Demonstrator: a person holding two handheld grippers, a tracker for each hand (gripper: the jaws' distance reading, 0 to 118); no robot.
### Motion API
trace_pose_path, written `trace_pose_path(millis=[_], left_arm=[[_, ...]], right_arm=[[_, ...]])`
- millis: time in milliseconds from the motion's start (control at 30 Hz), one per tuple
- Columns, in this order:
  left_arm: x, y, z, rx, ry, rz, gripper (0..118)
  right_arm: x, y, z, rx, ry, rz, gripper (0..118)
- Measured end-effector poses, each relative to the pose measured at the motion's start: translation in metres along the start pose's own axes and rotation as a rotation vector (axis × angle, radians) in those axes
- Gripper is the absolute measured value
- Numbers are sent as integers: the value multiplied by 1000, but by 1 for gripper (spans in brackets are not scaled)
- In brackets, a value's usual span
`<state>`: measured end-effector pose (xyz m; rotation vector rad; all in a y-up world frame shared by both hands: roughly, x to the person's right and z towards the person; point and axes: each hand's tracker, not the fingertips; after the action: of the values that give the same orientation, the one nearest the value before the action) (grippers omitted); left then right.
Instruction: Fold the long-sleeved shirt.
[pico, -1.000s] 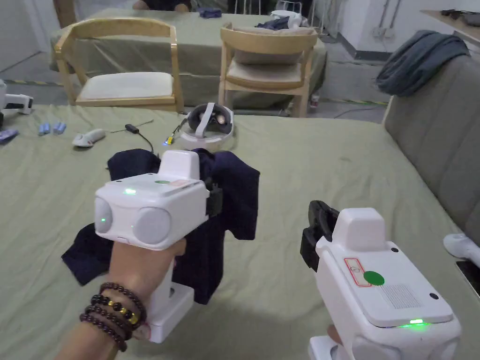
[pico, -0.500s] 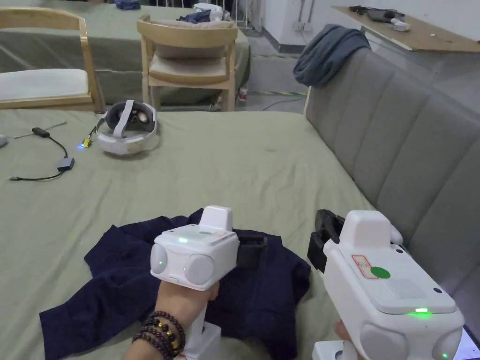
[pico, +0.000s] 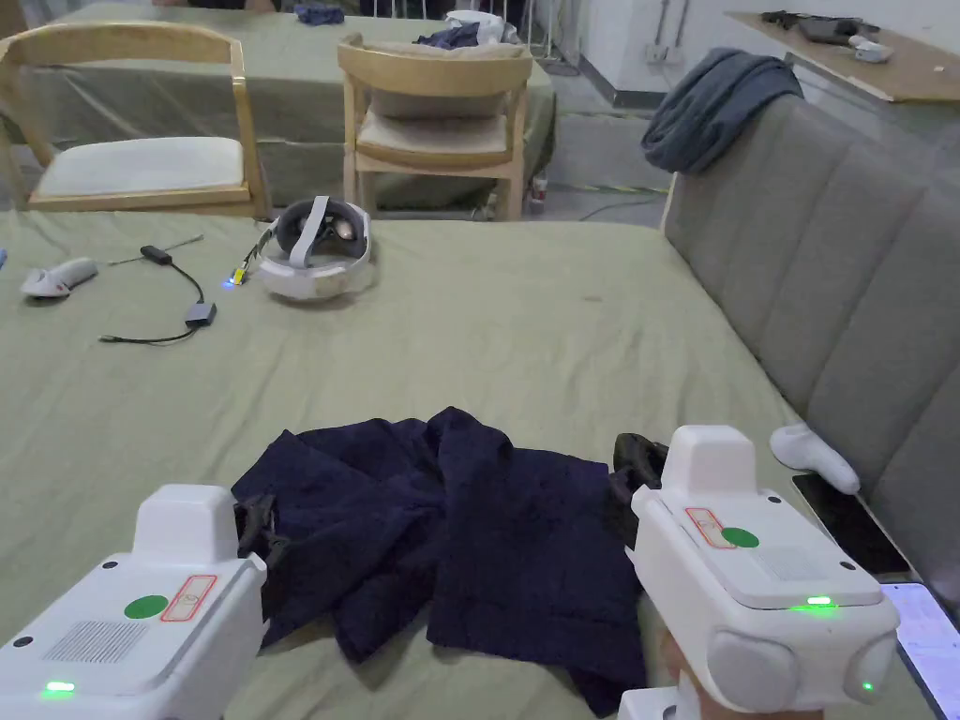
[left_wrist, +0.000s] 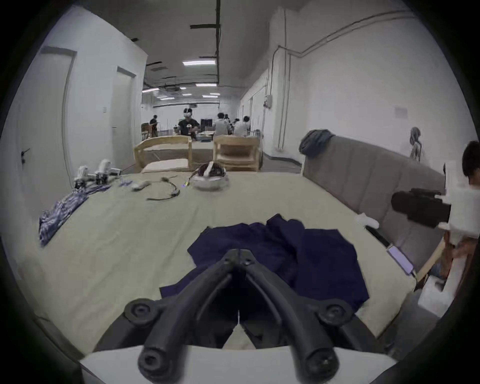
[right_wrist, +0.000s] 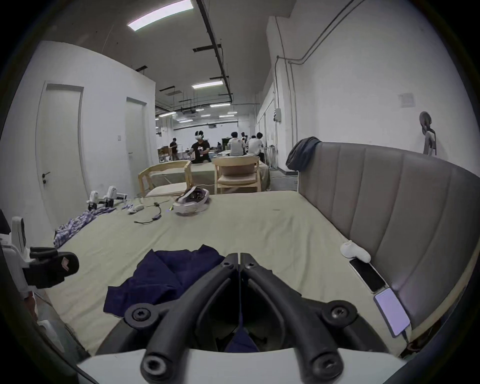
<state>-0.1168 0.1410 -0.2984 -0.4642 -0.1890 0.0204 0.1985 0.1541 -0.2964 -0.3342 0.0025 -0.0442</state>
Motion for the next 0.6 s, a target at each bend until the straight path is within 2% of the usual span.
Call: trace_pose_path(millis=[100,133,233,267,400,500,600], left_arm=[[-7,3,-17,-10,-15,30,5],[-9,9,-25,-19,-23,41,15],[-10,32,-63,-35,-33,20,94],[-10,41,-80,-82,-49,-9,110],[-13,77,-169,-107,-86,-12,108],[0,86,-234,-274,-59,-168,103],[5,76,-292,-350,-60,-241,97]], right_arm=[[-1,-1,0,-7,16,-12,0],[-2,-1,0,-12,17,-8,0],[0,-2,-1,-23,16,11,0],[0,-3,-2,-23,16,13,0],[5,-8,-10,-46,12,13,0],[11,-15,-22,-77,-2,11,0],[22,-24,-38,-144,-11,-23,0]])
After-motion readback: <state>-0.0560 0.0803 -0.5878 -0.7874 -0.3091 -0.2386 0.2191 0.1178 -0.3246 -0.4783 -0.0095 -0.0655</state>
